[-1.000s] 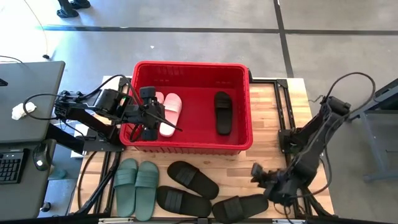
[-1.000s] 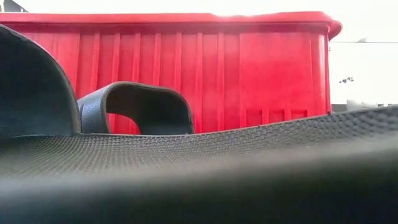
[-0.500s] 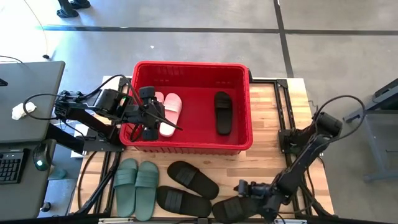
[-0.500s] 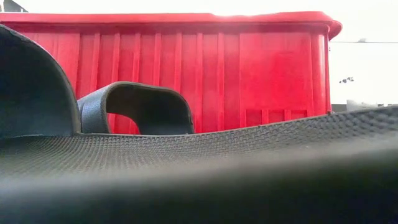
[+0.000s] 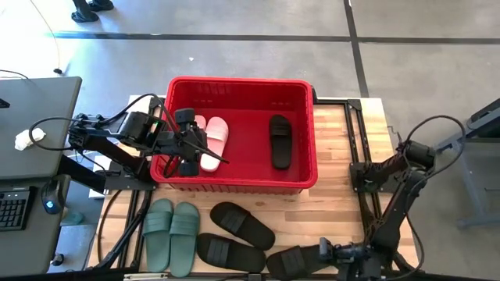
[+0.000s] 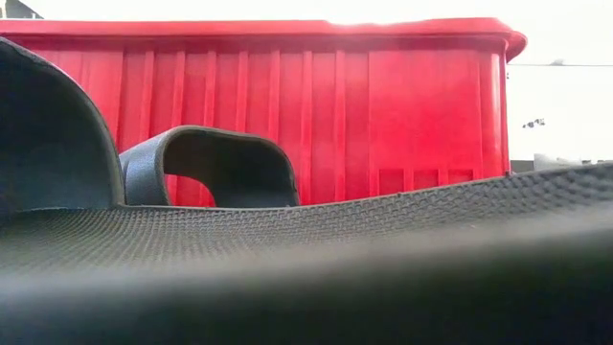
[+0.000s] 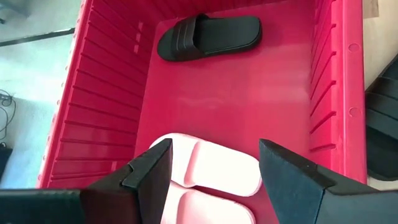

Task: Pick and place slides into bin
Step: Put the black slide into the red bin

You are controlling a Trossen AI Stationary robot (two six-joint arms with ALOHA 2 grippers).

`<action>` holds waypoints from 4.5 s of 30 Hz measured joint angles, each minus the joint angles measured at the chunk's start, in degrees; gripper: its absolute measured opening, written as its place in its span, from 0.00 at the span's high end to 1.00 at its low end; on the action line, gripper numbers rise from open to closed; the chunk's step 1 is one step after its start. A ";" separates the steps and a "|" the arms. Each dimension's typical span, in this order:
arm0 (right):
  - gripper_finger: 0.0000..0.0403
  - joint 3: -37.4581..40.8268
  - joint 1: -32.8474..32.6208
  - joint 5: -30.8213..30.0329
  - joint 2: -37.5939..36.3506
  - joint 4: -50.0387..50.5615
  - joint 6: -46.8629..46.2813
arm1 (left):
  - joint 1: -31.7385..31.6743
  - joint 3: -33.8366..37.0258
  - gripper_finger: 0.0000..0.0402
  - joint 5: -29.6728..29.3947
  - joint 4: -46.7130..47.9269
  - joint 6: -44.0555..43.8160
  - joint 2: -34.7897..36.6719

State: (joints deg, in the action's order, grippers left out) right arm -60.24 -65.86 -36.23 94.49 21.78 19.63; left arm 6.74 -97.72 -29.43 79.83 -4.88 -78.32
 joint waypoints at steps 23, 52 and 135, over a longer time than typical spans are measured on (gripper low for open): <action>0.69 -0.01 6.12 1.79 10.28 -12.70 18.71 | -0.02 -0.01 0.45 0.26 0.00 -1.41 0.00; 0.99 -0.01 9.98 7.41 10.31 -15.86 17.08 | -0.02 0.01 0.45 0.46 0.24 -1.43 0.00; 1.00 -44.80 66.42 -23.49 1.15 13.24 -2.28 | 0.00 -0.01 0.45 -0.93 3.05 6.14 -3.82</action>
State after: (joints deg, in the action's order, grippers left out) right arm -105.04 0.56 -59.72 95.64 35.02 17.34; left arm 6.74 -97.73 -30.36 82.88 1.26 -82.15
